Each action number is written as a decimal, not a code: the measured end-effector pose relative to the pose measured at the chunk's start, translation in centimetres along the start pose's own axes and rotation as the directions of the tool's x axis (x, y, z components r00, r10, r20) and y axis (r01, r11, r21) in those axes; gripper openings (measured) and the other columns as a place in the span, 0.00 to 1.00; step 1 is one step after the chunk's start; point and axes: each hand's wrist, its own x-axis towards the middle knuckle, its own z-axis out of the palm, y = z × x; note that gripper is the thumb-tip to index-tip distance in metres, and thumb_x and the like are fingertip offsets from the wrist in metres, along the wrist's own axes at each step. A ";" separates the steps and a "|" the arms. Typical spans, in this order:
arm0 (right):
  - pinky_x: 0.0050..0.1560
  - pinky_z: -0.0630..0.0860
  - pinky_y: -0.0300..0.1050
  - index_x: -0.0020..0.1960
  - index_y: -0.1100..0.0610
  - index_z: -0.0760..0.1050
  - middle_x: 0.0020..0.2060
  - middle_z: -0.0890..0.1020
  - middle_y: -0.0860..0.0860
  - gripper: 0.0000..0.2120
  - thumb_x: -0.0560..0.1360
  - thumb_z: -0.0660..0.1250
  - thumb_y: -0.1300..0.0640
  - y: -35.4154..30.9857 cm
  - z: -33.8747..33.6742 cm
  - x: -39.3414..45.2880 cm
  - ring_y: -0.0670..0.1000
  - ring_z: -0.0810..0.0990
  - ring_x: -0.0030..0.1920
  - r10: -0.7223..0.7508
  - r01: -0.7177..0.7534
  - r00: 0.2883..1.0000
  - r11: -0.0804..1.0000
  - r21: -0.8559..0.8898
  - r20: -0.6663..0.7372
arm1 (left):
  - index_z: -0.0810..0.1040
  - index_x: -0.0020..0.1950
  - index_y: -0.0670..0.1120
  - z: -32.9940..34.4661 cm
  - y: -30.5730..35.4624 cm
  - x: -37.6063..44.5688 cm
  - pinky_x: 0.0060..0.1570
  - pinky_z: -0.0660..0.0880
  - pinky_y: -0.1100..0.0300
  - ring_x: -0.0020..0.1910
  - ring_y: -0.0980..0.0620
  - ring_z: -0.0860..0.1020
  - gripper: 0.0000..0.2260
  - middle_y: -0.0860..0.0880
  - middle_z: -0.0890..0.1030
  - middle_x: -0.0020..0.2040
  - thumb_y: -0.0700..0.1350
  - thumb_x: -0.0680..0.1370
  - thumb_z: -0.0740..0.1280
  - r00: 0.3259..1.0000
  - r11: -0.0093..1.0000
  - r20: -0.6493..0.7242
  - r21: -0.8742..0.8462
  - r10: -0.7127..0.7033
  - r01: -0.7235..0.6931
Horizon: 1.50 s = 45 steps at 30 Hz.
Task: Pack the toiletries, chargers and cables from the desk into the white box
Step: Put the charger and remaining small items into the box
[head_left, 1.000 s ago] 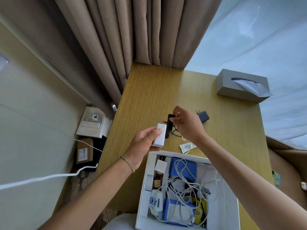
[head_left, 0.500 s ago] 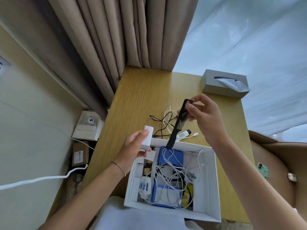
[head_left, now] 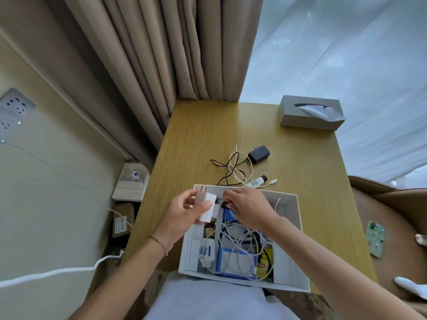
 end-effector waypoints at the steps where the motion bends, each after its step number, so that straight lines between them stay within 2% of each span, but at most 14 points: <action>1: 0.37 0.75 0.47 0.52 0.54 0.77 0.43 0.85 0.49 0.05 0.78 0.65 0.61 0.1 0.8 0.1 0.54 0.82 0.42 -0.015 0.016 1.000 0.999 -0.035 0.017 | 0.79 0.58 0.54 -0.1 -0.1 -0.2 0.44 0.84 0.52 0.51 0.46 0.82 0.20 0.44 0.80 0.54 0.56 0.69 0.76 1.000 0.999 0.005 0.042 0.011 -0.011; 4: 0.42 0.78 0.49 0.54 0.53 0.79 0.47 0.86 0.49 0.08 0.76 0.67 0.61 0.4 2.4 0.0 0.55 0.83 0.46 0.010 -0.004 0.997 0.996 -0.088 0.076 | 0.79 0.61 0.53 0.0 -0.5 -0.5 0.42 0.83 0.55 0.50 0.47 0.81 0.28 0.47 0.80 0.53 0.63 0.64 0.75 0.999 0.983 0.026 0.180 0.044 -0.048; 8: 0.48 0.81 0.49 0.56 0.53 0.79 0.51 0.86 0.49 0.09 0.77 0.66 0.58 1.4 2.4 -0.5 0.53 0.83 0.49 0.093 -0.090 0.993 0.995 -0.045 0.068 | 0.77 0.62 0.58 1.0 -1.4 -0.7 0.42 0.82 0.60 0.48 0.56 0.80 0.29 0.56 0.79 0.53 0.64 0.63 0.75 0.994 0.915 0.078 0.390 0.082 -0.106; 12: 0.40 0.78 0.46 0.51 0.53 0.80 0.46 0.86 0.50 0.07 0.78 0.64 0.61 2.5 1.0 -1.7 0.53 0.82 0.43 0.229 -0.221 0.971 0.970 0.099 -0.074 | 0.76 0.63 0.60 3.4 -2.1 -0.3 0.43 0.81 0.63 0.48 0.59 0.79 0.29 0.61 0.76 0.54 0.63 0.63 0.75 0.977 0.814 0.176 0.546 0.119 -0.197; 14: 0.39 0.75 0.43 0.51 0.53 0.81 0.45 0.86 0.49 0.09 0.77 0.65 0.64 2.9 0.2 -2.6 0.50 0.80 0.42 0.330 -0.300 0.936 0.929 0.215 -0.119 | 0.75 0.63 0.60 4.8 -2.3 0.1 0.46 0.80 0.61 0.49 0.58 0.78 0.29 0.60 0.76 0.54 0.63 0.63 0.73 0.961 0.719 0.239 0.643 0.138 -0.263; 19: 0.49 0.80 0.41 0.51 0.52 0.82 0.44 0.86 0.45 0.14 0.76 0.64 0.68 3.8 -1.7 -5.1 0.46 0.83 0.47 0.565 -0.432 0.820 0.720 0.543 -0.096 | 0.71 0.66 0.59 8.4 -2.7 1.1 0.47 0.78 0.54 0.51 0.52 0.78 0.30 0.55 0.74 0.56 0.66 0.66 0.67 0.904 0.307 0.381 0.852 0.192 -0.424; 22: 0.46 0.79 0.38 0.46 0.50 0.81 0.41 0.85 0.45 0.16 0.75 0.63 0.70 3.9 -2.0 -6.4 0.43 0.82 0.44 0.624 -0.459 0.779 0.636 0.621 -0.063 | 0.71 0.65 0.58 10.2 -3.4 1.6 0.45 0.75 0.56 0.50 0.51 0.78 0.29 0.54 0.74 0.55 0.66 0.66 0.67 0.871 0.200 0.446 0.852 0.208 -0.484; 25: 0.36 0.71 0.33 0.42 0.49 0.79 0.37 0.84 0.44 0.16 0.74 0.62 0.69 3.8 -2.0 -7.4 0.41 0.78 0.34 0.625 -0.464 0.777 0.646 0.605 -0.072 | 0.72 0.63 0.56 11.4 -4.2 2.1 0.47 0.74 0.55 0.52 0.50 0.75 0.28 0.52 0.75 0.55 0.65 0.67 0.68 0.848 0.121 0.492 0.846 0.196 -0.519; 28: 0.36 0.77 0.44 0.42 0.53 0.80 0.37 0.84 0.47 0.14 0.74 0.62 0.69 4.0 -2.2 -8.0 0.49 0.81 0.36 0.658 -0.465 0.748 0.615 0.637 -0.089 | 0.73 0.64 0.54 12.2 -4.9 2.4 0.51 0.72 0.53 0.55 0.48 0.72 0.27 0.50 0.75 0.56 0.63 0.68 0.69 0.836 0.044 0.528 0.841 0.147 -0.539; 32: 0.41 0.81 0.48 0.43 0.54 0.81 0.37 0.85 0.47 0.15 0.74 0.62 0.71 4.7 -2.9 -8.1 0.51 0.83 0.39 0.677 -0.441 0.723 0.605 0.663 -0.137 | 0.73 0.63 0.52 12.6 -5.6 2.4 0.51 0.71 0.53 0.56 0.47 0.72 0.26 0.49 0.74 0.57 0.62 0.69 0.69 0.843 0.021 0.525 0.847 0.114 -0.531; 35: 0.37 0.80 0.47 0.43 0.52 0.82 0.37 0.84 0.44 0.15 0.75 0.62 0.70 5.5 -3.8 -7.5 0.48 0.82 0.36 0.686 -0.440 0.710 0.609 0.660 -0.160 | 0.71 0.66 0.52 12.4 -5.3 2.4 0.52 0.72 0.53 0.57 0.47 0.74 0.27 0.49 0.76 0.58 0.62 0.72 0.68 0.839 0.023 0.533 0.842 0.110 -0.538; 39: 0.41 0.82 0.59 0.43 0.53 0.82 0.35 0.84 0.44 0.14 0.75 0.62 0.69 6.9 -5.2 -5.4 0.57 0.83 0.37 0.686 -0.457 0.710 0.619 0.639 -0.157 | 0.72 0.64 0.54 11.5 -3.9 2.4 0.50 0.74 0.55 0.55 0.49 0.77 0.19 0.52 0.78 0.56 0.59 0.76 0.65 0.825 0.091 0.541 0.824 0.162 -0.559; 41: 0.40 0.82 0.58 0.43 0.52 0.82 0.35 0.84 0.44 0.14 0.74 0.62 0.67 7.8 -5.7 -3.8 0.56 0.84 0.37 0.677 -0.478 0.720 0.641 0.601 -0.150 | 0.75 0.60 0.54 10.8 -2.2 2.6 0.46 0.74 0.58 0.51 0.52 0.78 0.14 0.54 0.79 0.52 0.57 0.77 0.63 0.809 0.152 0.531 0.804 0.250 -0.575; 45: 0.39 0.79 0.45 0.45 0.52 0.83 0.39 0.86 0.45 0.11 0.75 0.64 0.64 9.9 -5.5 0.0 0.47 0.84 0.40 0.657 -0.541 0.745 0.698 0.469 -0.119 | 0.81 0.51 0.54 9.5 1.5 4.1 0.36 0.74 0.65 0.40 0.58 0.79 0.08 0.58 0.81 0.43 0.51 0.74 0.68 0.768 0.305 0.452 0.731 0.453 -0.610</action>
